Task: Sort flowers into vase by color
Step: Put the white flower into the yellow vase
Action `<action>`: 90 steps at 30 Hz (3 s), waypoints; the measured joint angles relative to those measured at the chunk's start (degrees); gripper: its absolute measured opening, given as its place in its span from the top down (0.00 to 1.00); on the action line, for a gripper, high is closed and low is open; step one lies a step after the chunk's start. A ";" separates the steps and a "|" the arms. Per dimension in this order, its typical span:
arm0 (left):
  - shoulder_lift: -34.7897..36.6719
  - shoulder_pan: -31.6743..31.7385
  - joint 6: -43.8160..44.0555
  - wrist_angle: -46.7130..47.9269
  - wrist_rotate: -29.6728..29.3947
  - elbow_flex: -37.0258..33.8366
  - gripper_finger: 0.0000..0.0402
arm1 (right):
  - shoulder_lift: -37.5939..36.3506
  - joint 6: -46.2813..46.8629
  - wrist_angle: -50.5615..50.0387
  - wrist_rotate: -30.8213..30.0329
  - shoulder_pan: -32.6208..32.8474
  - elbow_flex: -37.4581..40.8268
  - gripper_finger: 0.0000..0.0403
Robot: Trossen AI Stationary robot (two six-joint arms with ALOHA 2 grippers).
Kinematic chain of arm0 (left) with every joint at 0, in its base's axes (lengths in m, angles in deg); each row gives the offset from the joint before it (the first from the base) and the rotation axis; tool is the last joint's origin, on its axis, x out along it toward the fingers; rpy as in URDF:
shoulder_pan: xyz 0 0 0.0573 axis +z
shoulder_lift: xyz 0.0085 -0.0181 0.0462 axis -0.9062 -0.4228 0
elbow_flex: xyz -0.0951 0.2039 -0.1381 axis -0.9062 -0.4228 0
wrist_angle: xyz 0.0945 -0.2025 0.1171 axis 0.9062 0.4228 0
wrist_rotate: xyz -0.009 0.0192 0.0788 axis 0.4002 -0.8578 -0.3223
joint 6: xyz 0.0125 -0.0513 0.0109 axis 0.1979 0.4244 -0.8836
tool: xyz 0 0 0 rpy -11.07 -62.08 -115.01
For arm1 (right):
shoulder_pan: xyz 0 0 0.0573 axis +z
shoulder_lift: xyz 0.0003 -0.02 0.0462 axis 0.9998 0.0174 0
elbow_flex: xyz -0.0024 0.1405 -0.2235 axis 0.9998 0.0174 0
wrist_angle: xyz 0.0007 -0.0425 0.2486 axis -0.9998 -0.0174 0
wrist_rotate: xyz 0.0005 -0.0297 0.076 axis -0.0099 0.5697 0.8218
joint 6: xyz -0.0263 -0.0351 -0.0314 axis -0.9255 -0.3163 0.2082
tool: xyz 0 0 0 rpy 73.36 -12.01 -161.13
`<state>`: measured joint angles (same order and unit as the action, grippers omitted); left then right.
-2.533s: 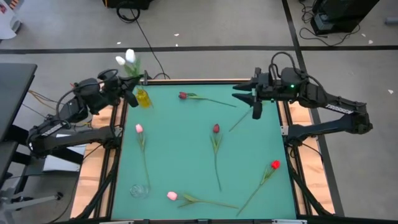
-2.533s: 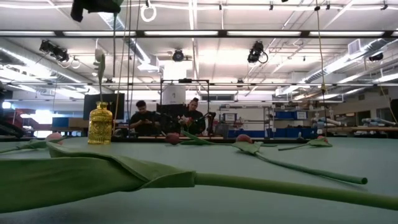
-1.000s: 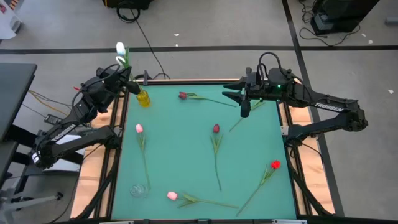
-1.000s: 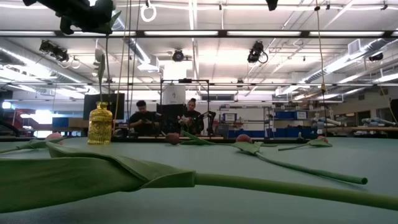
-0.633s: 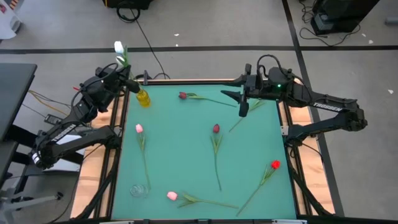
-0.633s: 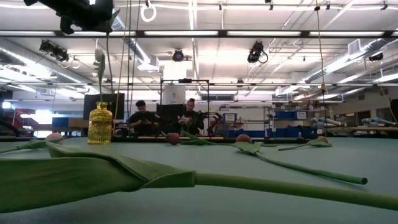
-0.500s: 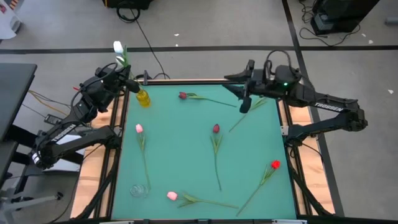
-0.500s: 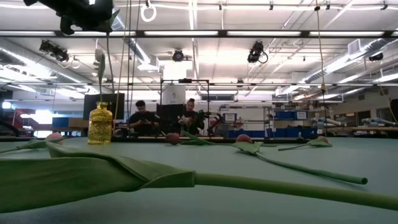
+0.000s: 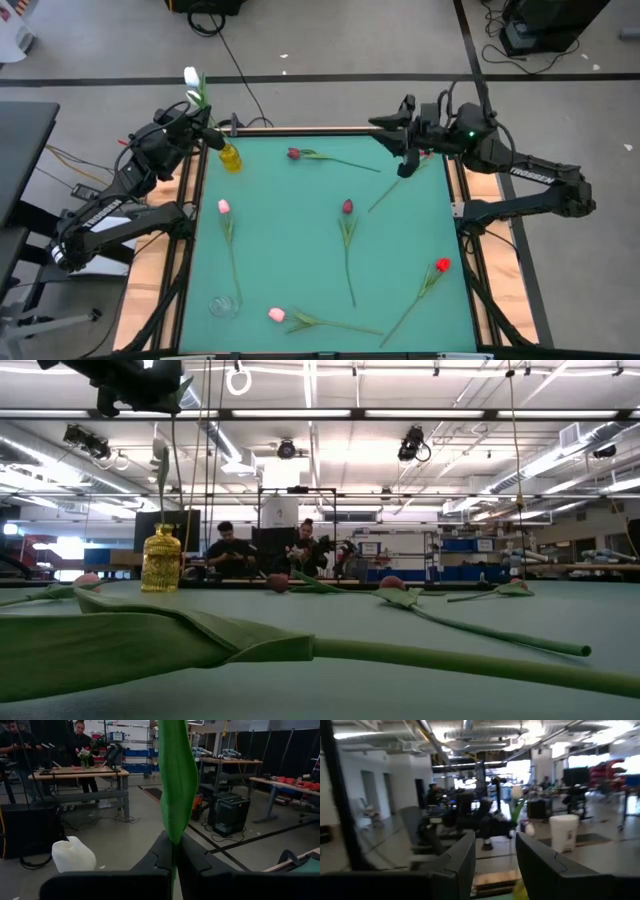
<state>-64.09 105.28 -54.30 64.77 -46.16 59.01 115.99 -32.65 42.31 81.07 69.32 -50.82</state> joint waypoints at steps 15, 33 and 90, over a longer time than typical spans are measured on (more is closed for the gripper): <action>0.04 0.00 -0.31 0.18 -0.10 0.00 0.97 | -8.54 5.67 11.24 -0.67 -3.06 13.49 0.63; 0.04 0.04 -1.18 0.27 -0.12 0.00 0.97 | -8.51 3.81 2.77 -0.84 -3.06 13.47 0.63; -3.85 10.97 6.07 4.14 2.68 -6.16 0.88 | -8.53 4.01 2.73 -0.83 -3.06 13.47 0.63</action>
<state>-67.93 116.25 -48.23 68.91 -43.48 52.85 107.46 -28.64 45.04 80.23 66.26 -37.35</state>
